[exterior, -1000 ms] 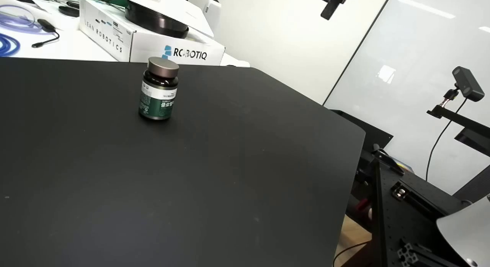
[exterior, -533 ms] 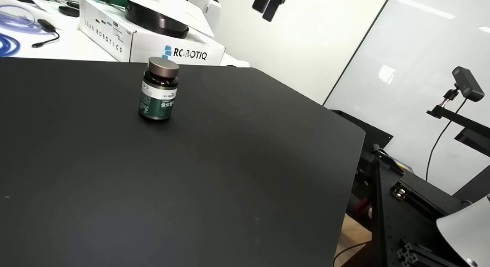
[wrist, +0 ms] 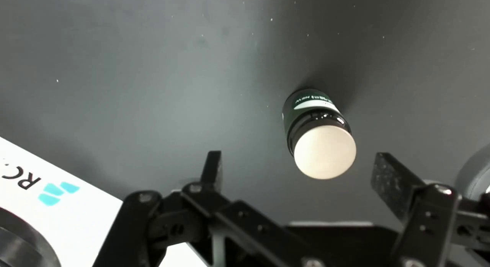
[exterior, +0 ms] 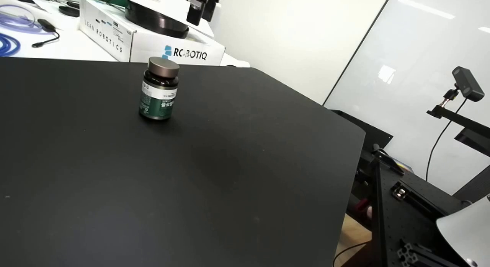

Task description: Move the bottle to the right

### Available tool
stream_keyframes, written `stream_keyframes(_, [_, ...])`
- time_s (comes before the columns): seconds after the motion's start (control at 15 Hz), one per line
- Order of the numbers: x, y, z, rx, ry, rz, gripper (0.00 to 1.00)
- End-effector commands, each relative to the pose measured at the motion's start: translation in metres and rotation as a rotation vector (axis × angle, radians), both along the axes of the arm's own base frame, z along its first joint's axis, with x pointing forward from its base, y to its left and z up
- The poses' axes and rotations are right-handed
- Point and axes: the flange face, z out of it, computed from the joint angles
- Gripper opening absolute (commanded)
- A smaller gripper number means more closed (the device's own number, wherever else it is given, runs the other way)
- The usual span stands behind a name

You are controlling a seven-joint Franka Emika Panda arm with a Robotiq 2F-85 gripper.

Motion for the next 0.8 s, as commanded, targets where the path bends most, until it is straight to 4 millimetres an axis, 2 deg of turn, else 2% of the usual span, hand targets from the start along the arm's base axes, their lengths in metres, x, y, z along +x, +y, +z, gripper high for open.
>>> stream_keyframes(0.0, [0.021, 0.024, -0.005, 0.002, -0.005, 0.06, 1.0])
stream_keyframes(0.27, [0.025, 0.037, -0.023, 0.028, 0.025, 0.09, 1.0])
stream_keyframes(0.73, [0.029, 0.038, -0.049, 0.034, 0.056, 0.121, 1.0])
